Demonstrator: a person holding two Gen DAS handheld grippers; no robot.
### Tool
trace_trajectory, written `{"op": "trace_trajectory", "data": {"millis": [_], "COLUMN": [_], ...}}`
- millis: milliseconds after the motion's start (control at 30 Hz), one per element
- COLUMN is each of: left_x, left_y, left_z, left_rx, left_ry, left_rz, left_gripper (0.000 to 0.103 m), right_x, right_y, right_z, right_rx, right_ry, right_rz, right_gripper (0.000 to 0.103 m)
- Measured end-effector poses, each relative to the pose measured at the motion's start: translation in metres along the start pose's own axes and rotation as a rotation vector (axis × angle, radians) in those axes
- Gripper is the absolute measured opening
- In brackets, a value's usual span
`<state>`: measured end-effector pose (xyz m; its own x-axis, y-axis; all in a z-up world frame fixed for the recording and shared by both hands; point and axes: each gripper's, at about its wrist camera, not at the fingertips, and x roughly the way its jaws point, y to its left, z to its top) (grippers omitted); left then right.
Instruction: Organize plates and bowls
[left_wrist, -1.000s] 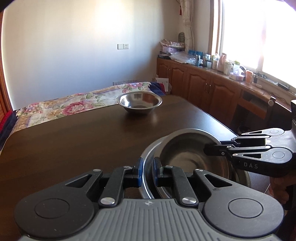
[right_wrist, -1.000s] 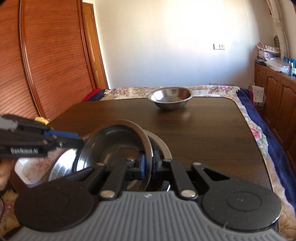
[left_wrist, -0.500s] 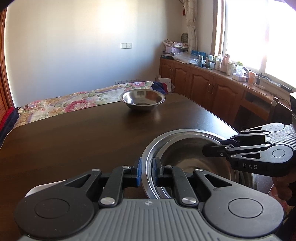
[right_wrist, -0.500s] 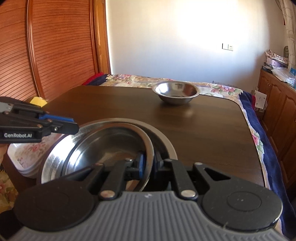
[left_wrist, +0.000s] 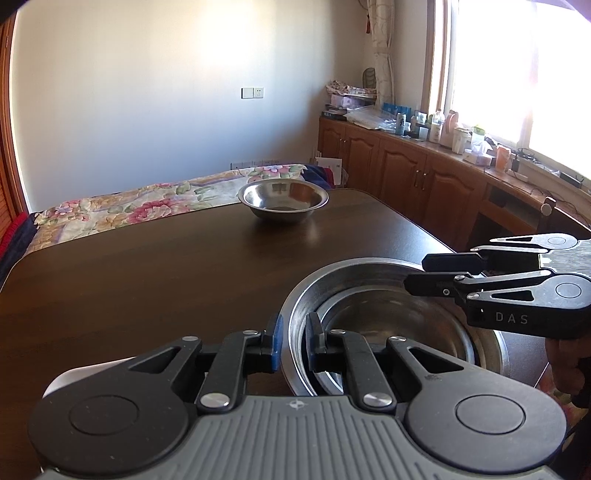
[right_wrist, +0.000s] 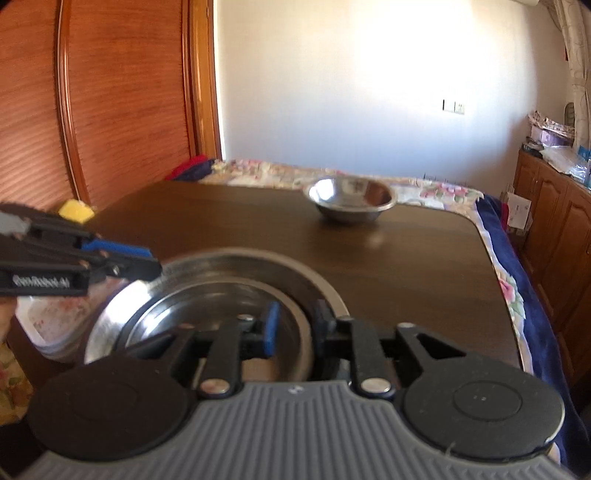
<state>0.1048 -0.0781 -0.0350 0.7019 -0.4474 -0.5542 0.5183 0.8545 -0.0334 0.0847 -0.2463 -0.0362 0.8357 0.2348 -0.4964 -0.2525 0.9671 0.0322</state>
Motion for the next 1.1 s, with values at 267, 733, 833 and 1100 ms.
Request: {"op": "trace_trajectory", "data": {"millis": [267, 733, 833, 1100], "left_x": [-0.002, 0.011, 0.018, 0.046], "left_y": [-0.002, 0.0, 0.002, 0.016], "left_z": [0.004, 0.031, 0.04, 0.064], "left_rx": [-0.001, 0.028, 0.032, 0.018], "left_ry": [-0.013, -0.036, -0.038, -0.043], "left_rz": [0.003, 0.005, 0.007, 0.014], "left_gripper": [0.013, 0.013, 0.015, 0.043], "right_x": [-0.005, -0.012, -0.009, 0.019], "right_y": [-0.002, -0.024, -0.034, -0.062], "right_z": [0.006, 0.023, 0.032, 0.055], "right_rx": [-0.013, 0.012, 0.015, 0.022], "right_ry": [-0.035, -0.087, -0.095, -0.096], "right_rz": [-0.029, -0.071, -0.087, -0.102], "right_gripper": [0.031, 0.031, 0.031, 0.041]}}
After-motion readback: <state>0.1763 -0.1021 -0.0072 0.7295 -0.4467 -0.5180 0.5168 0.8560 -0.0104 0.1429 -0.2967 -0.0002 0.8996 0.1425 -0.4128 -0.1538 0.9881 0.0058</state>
